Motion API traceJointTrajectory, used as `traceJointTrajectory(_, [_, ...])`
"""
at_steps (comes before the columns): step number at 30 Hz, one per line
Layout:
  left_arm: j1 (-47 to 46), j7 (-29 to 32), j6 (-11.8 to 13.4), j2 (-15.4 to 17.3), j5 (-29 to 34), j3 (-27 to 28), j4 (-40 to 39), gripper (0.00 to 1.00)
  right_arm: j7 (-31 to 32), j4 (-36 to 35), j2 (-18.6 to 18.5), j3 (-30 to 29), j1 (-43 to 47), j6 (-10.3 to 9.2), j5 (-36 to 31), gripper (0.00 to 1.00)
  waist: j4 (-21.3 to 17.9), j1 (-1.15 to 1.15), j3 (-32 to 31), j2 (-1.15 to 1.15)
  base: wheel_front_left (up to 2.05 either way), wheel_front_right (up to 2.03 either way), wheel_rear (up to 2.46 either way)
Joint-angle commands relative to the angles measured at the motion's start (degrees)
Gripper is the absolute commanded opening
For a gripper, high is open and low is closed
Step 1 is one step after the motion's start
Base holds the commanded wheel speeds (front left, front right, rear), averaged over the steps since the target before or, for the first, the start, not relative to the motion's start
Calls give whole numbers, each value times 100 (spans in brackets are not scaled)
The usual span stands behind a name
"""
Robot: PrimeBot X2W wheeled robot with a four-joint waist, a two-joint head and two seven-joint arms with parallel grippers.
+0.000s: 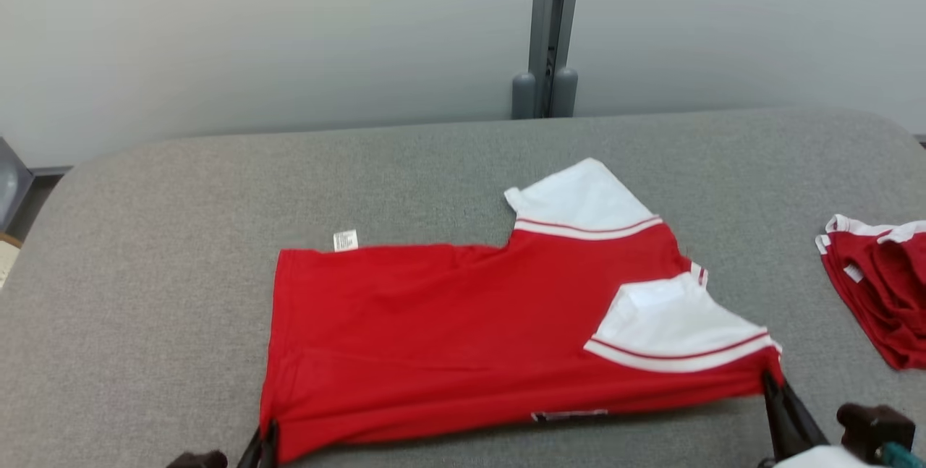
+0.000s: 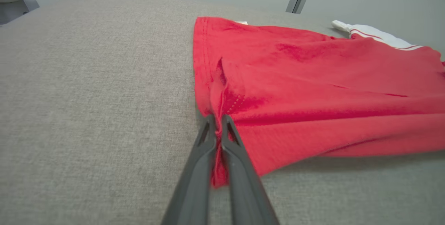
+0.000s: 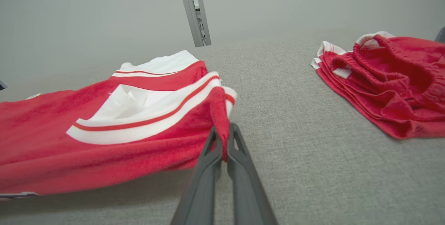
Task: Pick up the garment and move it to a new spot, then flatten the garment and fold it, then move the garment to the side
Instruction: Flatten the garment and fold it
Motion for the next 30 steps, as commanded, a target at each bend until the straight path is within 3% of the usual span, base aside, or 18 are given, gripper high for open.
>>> traceJointTrajectory(1, [146, 1, 67, 69, -14, 42, 47, 0, 5, 13, -60, -18, 152, -14, 42, 0, 9, 0, -140, 0, 0, 0, 0])
traceJointTrajectory(13, [302, 1, 141, 65, -17, -156, 205, 0, 6, 252, -28, 132, 417, -13, -11, 0, 82, 0, -18, 0, 0, 0, 0])
traceJointTrajectory(14, [282, 1, 140, 63, -24, -180, 216, 13, 5, 288, -22, 141, 386, -13, -21, 31, 78, 0, -1, 0, 0, 0, 0])
traceJointTrajectory(15, [282, 1, 140, 63, -24, -180, 216, 13, 5, 288, -22, 141, 386, -13, -21, 31, 78, 0, -1, 0, 0, 0, 0])
traceJointTrajectory(16, [254, 1, 153, 59, -23, -205, 210, 42, 5, 316, -17, 145, 351, -13, -24, 49, 71, 0, 16, 0, 0, 0, 0])
traceJointTrajectory(17, [225, 1, 176, 58, -18, -229, 192, 92, 5, 333, -11, 149, 319, -12, -31, 91, 66, 0, 31, 0, 0, 0, 0])
traceJointTrajectory(18, [204, 1, 185, 57, -28, -255, 184, 100, 5, 332, -6, 155, 294, -9, -43, 100, 62, 0, 46, 0, 0, 0, 0])
traceJointTrajectory(30, [-453, 1, 304, 59, 457, -195, 28, 100, 6, -132, -48, -117, -313, -8, -302, 100, 108, 0, 339, 0, 0, 0, 0])
